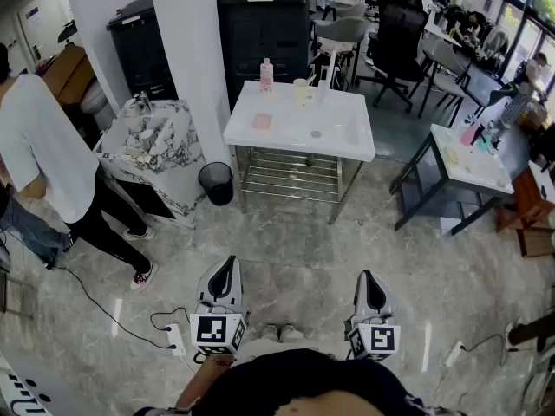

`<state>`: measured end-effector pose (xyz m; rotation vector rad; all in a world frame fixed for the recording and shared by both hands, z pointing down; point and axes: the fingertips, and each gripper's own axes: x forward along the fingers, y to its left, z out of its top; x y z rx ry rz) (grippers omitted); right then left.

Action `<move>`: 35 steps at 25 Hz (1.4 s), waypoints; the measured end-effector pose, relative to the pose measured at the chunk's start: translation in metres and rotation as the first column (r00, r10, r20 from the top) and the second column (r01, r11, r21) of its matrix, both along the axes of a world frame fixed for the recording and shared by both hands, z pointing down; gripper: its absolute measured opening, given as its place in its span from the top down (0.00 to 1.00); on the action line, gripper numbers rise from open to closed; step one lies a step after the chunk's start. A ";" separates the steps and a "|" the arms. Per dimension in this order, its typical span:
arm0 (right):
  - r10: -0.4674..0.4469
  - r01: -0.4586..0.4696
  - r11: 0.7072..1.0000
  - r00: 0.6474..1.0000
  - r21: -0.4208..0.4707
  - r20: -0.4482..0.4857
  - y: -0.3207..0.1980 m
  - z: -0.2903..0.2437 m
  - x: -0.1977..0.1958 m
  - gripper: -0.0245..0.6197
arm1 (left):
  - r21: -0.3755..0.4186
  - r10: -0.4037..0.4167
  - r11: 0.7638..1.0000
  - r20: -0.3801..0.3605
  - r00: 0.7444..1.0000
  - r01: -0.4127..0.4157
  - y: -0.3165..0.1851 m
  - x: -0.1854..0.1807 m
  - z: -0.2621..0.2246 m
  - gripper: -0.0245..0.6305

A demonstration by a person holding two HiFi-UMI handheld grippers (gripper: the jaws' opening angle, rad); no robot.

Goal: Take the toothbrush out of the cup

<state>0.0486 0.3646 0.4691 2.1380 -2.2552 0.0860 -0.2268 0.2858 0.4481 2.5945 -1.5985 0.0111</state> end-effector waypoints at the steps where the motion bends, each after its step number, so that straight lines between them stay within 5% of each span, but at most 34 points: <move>1: 0.006 -0.006 1.000 1.000 -0.008 0.011 -0.001 -0.001 -0.001 0.96 | -0.004 -0.002 1.000 -0.004 1.000 0.002 -0.001 -0.001 0.001 0.96; 16: -0.008 0.008 1.000 1.000 0.012 0.028 -0.005 -0.002 -0.004 0.96 | -0.005 0.014 1.000 0.018 1.000 -0.014 -0.007 0.005 0.000 0.96; 18: -0.008 0.008 1.000 1.000 0.010 0.025 -0.005 -0.002 -0.004 0.96 | 0.000 0.026 1.000 0.004 1.000 -0.026 -0.009 0.010 -0.003 0.43; 20: -0.011 0.010 1.000 1.000 0.005 0.020 -0.005 -0.002 -0.003 0.96 | -0.007 0.040 0.999 -0.003 0.999 -0.040 -0.011 0.015 -0.004 0.25; 27: -0.006 0.005 1.000 0.998 0.017 0.057 -0.009 -0.005 -0.003 0.96 | -0.034 0.073 0.997 0.016 0.997 -0.073 -0.012 0.026 0.006 0.14; 35: -0.017 0.017 1.000 0.999 0.004 0.044 -0.023 0.002 0.008 0.96 | -0.048 0.074 0.996 0.014 0.997 -0.074 -0.026 0.035 0.012 0.12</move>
